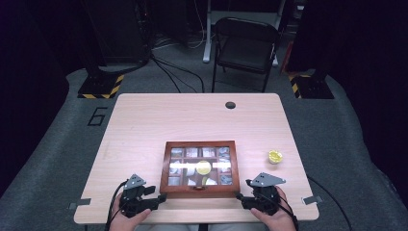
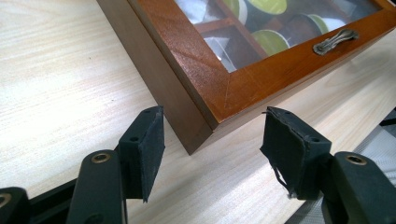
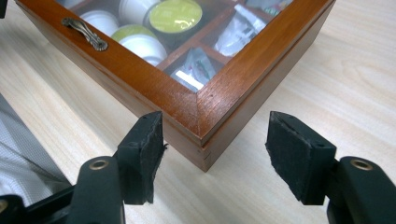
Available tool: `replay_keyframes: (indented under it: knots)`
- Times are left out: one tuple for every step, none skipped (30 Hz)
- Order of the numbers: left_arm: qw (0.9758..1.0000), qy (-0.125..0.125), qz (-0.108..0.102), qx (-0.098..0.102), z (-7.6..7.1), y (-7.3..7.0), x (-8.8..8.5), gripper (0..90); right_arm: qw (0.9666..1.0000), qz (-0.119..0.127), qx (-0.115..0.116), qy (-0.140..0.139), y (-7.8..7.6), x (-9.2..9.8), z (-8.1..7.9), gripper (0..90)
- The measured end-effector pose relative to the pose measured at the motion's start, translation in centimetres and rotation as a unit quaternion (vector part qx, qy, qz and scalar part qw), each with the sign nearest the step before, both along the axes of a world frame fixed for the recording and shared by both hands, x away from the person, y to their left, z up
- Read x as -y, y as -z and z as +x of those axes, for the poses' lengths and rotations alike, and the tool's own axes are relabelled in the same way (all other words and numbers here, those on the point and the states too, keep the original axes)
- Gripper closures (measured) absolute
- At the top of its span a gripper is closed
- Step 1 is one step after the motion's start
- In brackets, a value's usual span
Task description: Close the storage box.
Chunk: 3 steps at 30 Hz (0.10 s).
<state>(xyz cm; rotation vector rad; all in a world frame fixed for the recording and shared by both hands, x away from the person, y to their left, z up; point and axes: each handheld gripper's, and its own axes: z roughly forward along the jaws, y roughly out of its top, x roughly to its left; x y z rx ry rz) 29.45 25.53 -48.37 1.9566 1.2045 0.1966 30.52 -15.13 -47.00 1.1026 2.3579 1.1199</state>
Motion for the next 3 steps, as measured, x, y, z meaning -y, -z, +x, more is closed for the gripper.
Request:
replay_keyframes:
  knots:
    - [1.0, 0.003, 0.005, 0.003, 0.0, 0.06, 0.04, 38.9, 1.0, 0.0, 0.0, -0.001, 0.01, 0.04, 0.01, 36.3]
    - [1.0, 0.005, 0.005, 0.002, 0.03, 0.2, 0.19, 38.9, 1.0, 0.0, -0.002, 0.0, 0.16, -0.01, 0.07, 36.3]
    - [0.9999, 0.008, 0.007, 0.001, 0.11, 0.33, 0.31, 38.9, 0.9999, -0.006, -0.008, -0.005, 0.45, -0.1, 0.25, 36.3]
